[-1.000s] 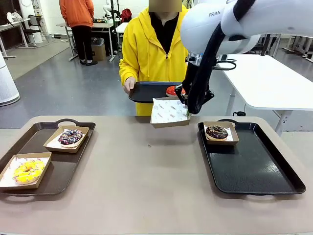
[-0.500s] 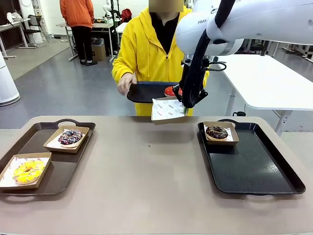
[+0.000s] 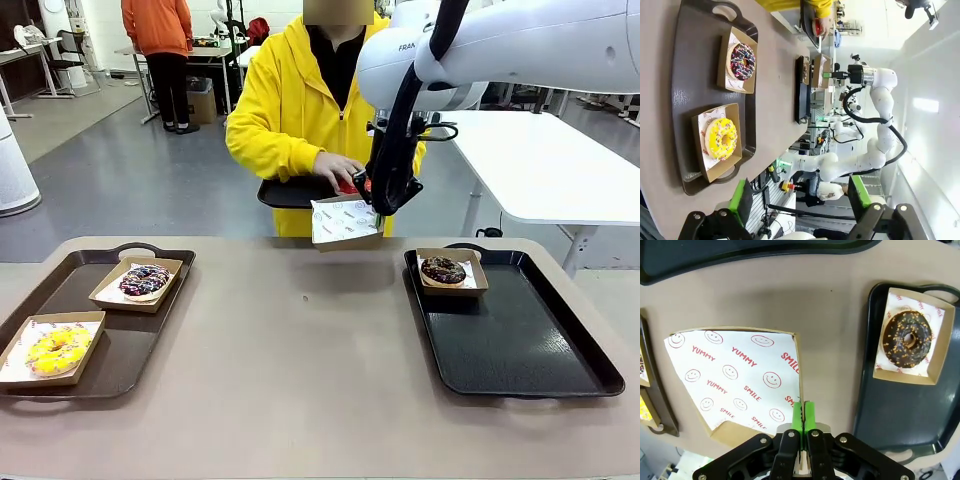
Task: Individually package the donuts and arrange them on the tray.
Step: Place the picked Paper togo box on the Handle tray while simultaneously picking up another Paper togo box from the table with the other hand, then place the picked Paper togo box on the Handle tray.
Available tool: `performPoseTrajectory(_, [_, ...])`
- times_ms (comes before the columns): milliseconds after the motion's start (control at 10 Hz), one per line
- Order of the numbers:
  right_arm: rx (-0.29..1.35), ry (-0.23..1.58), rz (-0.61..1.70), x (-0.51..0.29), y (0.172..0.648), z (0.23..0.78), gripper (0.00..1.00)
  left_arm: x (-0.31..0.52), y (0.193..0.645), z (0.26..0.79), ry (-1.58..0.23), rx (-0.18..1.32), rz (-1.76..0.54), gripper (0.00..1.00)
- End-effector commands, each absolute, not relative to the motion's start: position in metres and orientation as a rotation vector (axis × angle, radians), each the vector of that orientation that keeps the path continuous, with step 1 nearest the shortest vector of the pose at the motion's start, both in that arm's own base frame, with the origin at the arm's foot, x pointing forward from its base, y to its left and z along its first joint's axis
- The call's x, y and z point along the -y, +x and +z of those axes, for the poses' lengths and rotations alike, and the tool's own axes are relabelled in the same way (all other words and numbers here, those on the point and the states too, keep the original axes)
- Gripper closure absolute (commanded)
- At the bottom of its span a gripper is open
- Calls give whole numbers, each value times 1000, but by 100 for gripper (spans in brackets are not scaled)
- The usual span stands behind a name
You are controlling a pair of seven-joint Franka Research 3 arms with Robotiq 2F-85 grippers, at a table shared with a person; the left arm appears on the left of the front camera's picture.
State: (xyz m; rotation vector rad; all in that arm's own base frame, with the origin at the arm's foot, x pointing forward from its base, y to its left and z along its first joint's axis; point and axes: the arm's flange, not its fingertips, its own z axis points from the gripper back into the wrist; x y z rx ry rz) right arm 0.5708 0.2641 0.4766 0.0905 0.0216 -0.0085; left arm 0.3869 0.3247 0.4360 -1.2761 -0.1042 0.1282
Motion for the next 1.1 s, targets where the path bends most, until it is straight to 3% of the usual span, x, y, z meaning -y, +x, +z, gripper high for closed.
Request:
performPoseTrajectory(0, [-21, 94, -25, -261, 565, 477, 100, -323, 385, 439, -1270, 103, 151, 0])
performPoseTrajectory(1000, [-21, 94, -25, -261, 565, 477, 100, -323, 385, 439, -1270, 103, 151, 0])
